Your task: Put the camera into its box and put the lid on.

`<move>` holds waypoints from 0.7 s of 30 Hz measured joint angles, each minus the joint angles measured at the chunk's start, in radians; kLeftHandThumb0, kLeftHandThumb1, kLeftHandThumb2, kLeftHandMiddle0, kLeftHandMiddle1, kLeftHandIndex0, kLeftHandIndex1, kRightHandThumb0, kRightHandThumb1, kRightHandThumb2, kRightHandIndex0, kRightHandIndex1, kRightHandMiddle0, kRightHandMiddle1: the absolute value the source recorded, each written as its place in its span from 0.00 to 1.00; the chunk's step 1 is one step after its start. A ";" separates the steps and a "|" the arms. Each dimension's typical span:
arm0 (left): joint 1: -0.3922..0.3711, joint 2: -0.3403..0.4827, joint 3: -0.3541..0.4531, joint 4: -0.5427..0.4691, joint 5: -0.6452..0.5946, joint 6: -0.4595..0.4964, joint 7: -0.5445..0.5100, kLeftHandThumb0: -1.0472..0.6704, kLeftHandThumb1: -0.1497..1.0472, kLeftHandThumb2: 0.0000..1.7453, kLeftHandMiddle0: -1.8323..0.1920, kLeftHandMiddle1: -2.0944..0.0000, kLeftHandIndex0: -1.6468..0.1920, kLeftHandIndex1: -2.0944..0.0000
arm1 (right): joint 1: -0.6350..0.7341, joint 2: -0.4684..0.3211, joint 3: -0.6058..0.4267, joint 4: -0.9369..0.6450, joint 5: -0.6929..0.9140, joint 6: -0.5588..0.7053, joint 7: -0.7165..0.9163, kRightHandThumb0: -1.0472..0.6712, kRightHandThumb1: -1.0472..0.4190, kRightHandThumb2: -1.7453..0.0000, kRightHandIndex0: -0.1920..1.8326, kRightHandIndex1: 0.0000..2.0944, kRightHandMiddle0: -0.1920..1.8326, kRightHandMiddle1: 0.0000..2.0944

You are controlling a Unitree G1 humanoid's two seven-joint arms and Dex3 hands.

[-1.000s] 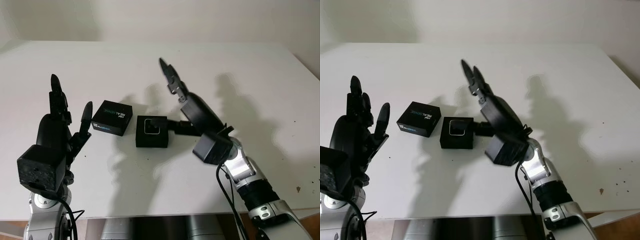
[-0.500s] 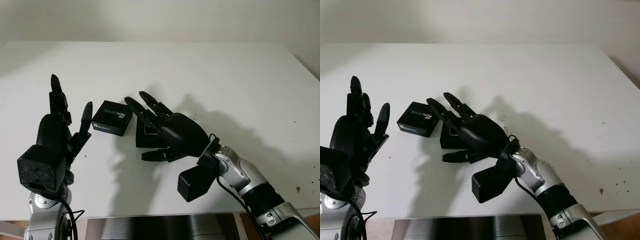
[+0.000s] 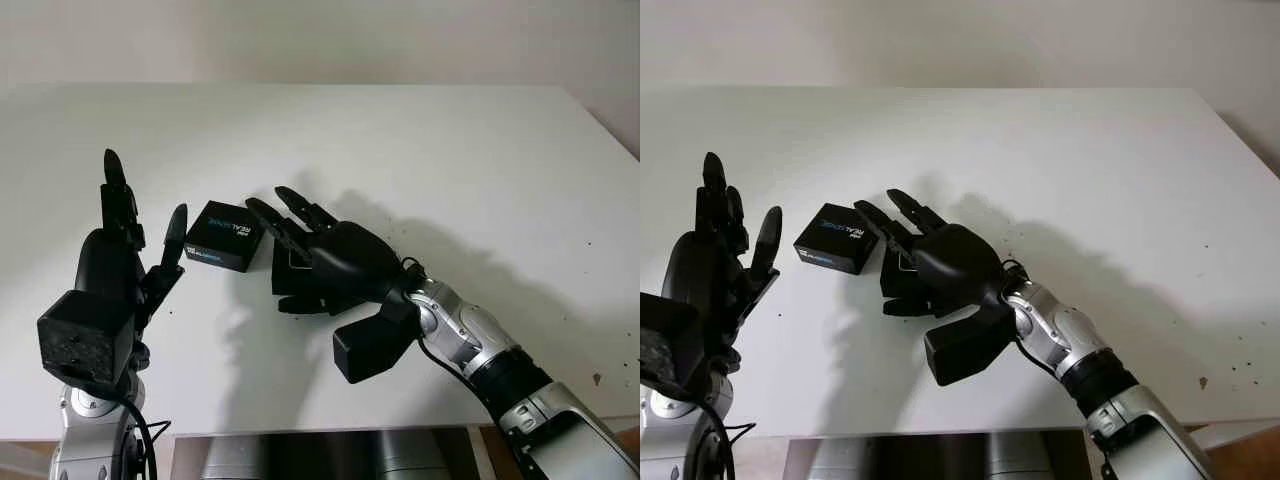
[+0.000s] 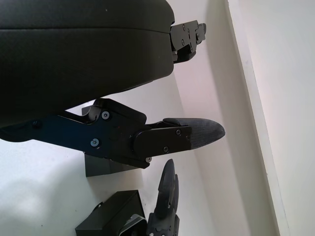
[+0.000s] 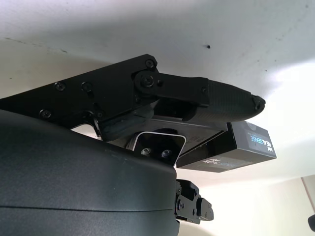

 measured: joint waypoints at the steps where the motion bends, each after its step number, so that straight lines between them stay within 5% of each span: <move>1: 0.000 0.000 0.000 0.000 0.000 0.000 0.000 0.26 1.00 0.28 0.99 0.97 1.00 1.00 | -0.003 0.004 -0.001 0.005 0.022 -0.002 0.019 0.10 0.00 0.65 0.00 0.01 0.01 0.02; 12: 0.013 -0.007 -0.001 -0.007 -0.001 0.002 0.000 0.27 1.00 0.28 1.00 0.98 1.00 1.00 | -0.014 0.033 -0.016 0.013 0.214 -0.008 0.226 0.09 0.00 0.67 0.00 0.00 0.00 0.02; 21: 0.032 -0.013 -0.001 -0.034 -0.005 0.018 -0.002 0.26 1.00 0.28 1.00 0.98 1.00 1.00 | -0.024 0.037 -0.015 0.010 0.206 0.030 0.276 0.08 0.00 0.65 0.00 0.00 0.00 0.01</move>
